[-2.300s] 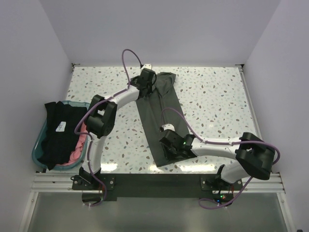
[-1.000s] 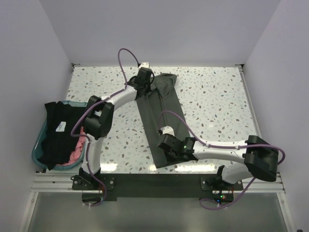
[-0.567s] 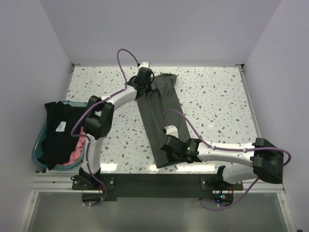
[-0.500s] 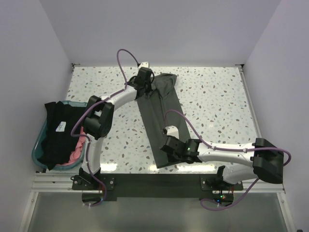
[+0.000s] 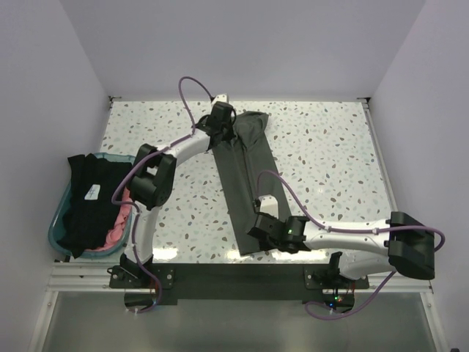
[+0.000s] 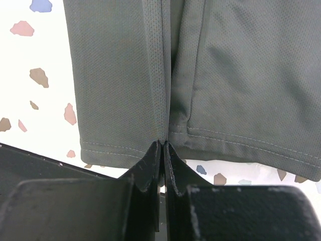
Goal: Fold and stack the t-shirts
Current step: Fold the tshirt
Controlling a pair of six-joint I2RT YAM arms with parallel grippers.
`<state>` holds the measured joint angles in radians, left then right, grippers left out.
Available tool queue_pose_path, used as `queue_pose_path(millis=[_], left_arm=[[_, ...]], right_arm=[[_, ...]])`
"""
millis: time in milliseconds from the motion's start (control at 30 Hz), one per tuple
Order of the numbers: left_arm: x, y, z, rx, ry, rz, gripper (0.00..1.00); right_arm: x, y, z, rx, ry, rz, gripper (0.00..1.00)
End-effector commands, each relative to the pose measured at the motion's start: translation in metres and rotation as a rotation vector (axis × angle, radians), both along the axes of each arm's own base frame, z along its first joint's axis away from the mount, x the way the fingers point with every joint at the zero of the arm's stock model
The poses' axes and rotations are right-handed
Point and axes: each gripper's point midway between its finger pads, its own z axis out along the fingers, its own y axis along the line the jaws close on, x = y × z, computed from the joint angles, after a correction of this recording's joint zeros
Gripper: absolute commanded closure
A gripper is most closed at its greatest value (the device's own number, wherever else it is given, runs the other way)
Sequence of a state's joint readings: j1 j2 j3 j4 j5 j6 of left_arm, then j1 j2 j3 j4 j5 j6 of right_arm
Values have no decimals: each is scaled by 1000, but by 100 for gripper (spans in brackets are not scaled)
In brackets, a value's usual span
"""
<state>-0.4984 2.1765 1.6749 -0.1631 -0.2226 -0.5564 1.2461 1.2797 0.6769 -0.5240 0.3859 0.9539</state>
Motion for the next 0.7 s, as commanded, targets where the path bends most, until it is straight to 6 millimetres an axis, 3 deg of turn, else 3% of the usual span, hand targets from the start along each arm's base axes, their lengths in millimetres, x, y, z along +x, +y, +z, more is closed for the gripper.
queue_pose_path(millis=[0,667], left_arm=[[18,-20,24,-75,-83,-4,100],[19,-59,-1,-128,-87,-83,100]], right_arm=[[1,-3,1,7,-25,-40,100],[-2,-14,-13,-5,-18,-91,100]])
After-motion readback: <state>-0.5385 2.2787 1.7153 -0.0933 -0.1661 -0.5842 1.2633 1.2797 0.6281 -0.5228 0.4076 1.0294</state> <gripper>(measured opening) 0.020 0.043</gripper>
